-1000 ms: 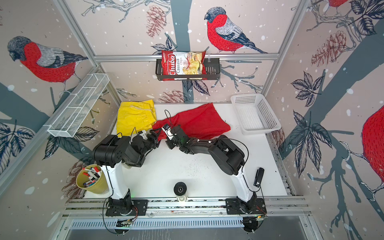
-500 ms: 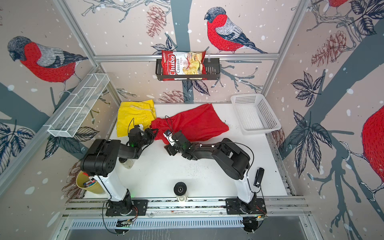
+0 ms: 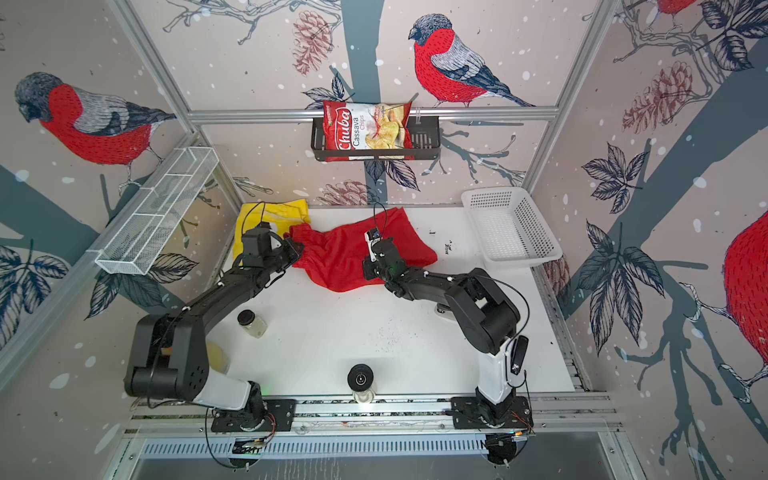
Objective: Fold and stack the shorts
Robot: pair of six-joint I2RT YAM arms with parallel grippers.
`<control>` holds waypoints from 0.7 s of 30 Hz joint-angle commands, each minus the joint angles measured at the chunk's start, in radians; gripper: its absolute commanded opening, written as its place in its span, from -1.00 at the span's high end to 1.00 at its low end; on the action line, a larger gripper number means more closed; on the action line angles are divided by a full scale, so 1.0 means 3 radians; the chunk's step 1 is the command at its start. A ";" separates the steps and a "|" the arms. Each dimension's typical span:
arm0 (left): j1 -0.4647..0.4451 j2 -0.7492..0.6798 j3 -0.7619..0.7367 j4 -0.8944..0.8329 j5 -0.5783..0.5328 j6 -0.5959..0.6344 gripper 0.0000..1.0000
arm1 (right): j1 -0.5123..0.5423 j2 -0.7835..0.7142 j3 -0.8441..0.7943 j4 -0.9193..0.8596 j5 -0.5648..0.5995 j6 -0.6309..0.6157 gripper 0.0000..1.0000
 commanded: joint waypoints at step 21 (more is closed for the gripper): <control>-0.0264 0.0516 0.1233 -0.1178 -0.0207 0.0614 1.00 | 0.0382 0.0712 0.0536 -0.0388 -0.1150 0.0210 0.91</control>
